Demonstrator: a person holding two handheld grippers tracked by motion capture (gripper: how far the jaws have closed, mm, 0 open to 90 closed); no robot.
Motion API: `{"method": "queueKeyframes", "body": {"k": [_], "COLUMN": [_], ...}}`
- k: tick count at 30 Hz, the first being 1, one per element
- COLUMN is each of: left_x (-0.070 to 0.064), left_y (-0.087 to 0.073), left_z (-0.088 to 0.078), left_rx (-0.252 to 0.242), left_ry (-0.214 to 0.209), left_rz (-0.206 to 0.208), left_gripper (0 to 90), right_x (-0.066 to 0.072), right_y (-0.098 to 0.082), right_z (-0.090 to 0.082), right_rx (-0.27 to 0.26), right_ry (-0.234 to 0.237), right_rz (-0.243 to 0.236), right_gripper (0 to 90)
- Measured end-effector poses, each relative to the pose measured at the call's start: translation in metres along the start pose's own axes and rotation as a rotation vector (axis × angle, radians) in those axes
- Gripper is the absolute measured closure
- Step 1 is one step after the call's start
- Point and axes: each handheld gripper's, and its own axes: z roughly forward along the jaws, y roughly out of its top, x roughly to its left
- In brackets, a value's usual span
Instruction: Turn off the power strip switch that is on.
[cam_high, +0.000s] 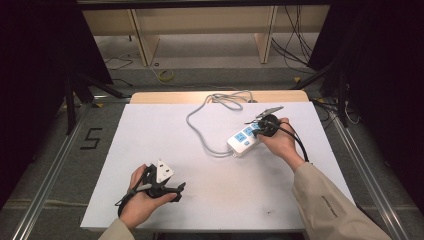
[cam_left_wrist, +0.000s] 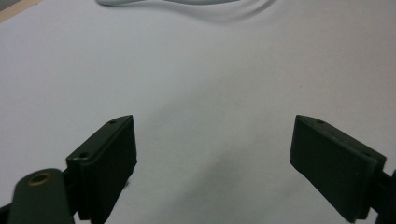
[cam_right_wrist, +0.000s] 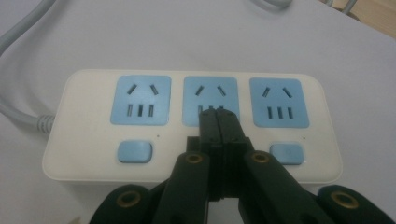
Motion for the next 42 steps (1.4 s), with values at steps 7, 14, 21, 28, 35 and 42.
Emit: {"method": "queueKeyframes", "body": {"k": [7, 14, 21, 28, 35, 42], "left_x": [0.0, 0.0, 0.0, 0.0, 0.0, -0.001], "left_y": [0.0, 0.0, 0.0, 0.0, 0.0, 0.0], "left_z": [0.0, 0.0, 0.0, 0.0, 0.0, 0.0], "left_rx": [0.0, -0.001, -0.001, -0.001, -0.001, -0.002], "left_ry": [0.0, 0.0, 0.001, 0.001, 0.001, 0.001], "left_rz": [0.001, 0.002, 0.002, 0.002, 0.002, 0.002], "left_gripper": [14.4, 14.4, 14.4, 14.4, 14.4, 14.4], "right_x": [0.001, 0.001, 0.001, 0.0, 0.0, 0.001], "right_y": [0.001, 0.002, 0.006, 0.007, 0.008, 0.011], "right_z": [0.001, 0.002, 0.002, 0.002, 0.001, 0.001], "right_rx": [0.013, 0.025, 0.058, 0.073, 0.088, 0.112], "right_ry": [-0.004, -0.003, -0.004, 0.007, 0.008, 0.001], "right_rz": [-0.012, -0.016, -0.016, -0.004, 0.008, -0.007], "right_gripper": [90.0, 90.0, 90.0, 90.0, 90.0, 90.0]}}
